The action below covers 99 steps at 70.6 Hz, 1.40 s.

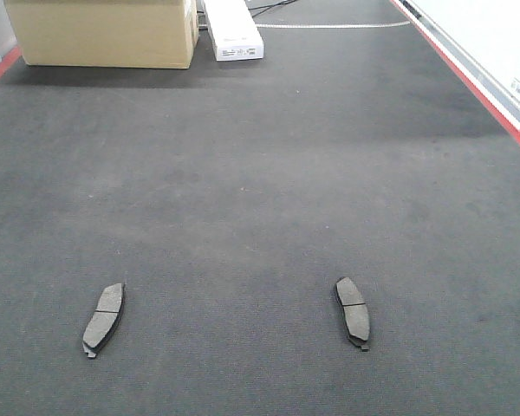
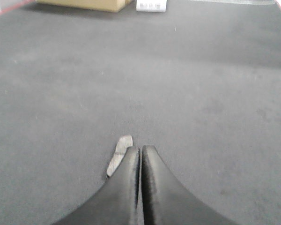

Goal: Move and align brake pads A on conveyor
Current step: 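Raise the open right gripper away from the placed pads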

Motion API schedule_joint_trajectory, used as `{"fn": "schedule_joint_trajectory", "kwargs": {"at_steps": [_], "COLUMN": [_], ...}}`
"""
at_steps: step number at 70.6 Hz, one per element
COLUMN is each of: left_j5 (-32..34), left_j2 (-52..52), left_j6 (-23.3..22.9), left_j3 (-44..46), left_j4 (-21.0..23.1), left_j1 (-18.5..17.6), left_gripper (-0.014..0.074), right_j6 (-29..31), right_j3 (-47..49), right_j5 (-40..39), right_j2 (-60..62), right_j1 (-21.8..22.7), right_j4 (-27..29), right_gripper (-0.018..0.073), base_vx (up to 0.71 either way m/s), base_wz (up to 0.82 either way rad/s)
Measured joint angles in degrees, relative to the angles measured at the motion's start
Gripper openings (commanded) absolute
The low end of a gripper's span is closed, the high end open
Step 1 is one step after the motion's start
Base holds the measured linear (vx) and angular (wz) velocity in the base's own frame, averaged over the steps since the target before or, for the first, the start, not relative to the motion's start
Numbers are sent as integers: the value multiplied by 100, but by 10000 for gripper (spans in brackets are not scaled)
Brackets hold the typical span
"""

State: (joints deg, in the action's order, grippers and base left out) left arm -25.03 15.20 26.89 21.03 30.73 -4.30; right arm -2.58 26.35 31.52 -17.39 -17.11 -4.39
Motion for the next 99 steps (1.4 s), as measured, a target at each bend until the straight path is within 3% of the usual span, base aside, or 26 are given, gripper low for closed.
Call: {"fn": "schedule_joint_trajectory", "kwargs": {"at_steps": [99], "left_j5": [-15], "left_j2": [0], "left_j6": [0], "left_j3": [0], "left_j4": [0], "left_j1": [0], "left_gripper": [-6], "right_j6": [-13], "right_j3": [-19], "right_j5": [-71], "right_j2": [0], "right_j1": [6], "right_j4": [0], "right_gripper": [-9], "base_vx": [-7], "base_wz": [-3]}}
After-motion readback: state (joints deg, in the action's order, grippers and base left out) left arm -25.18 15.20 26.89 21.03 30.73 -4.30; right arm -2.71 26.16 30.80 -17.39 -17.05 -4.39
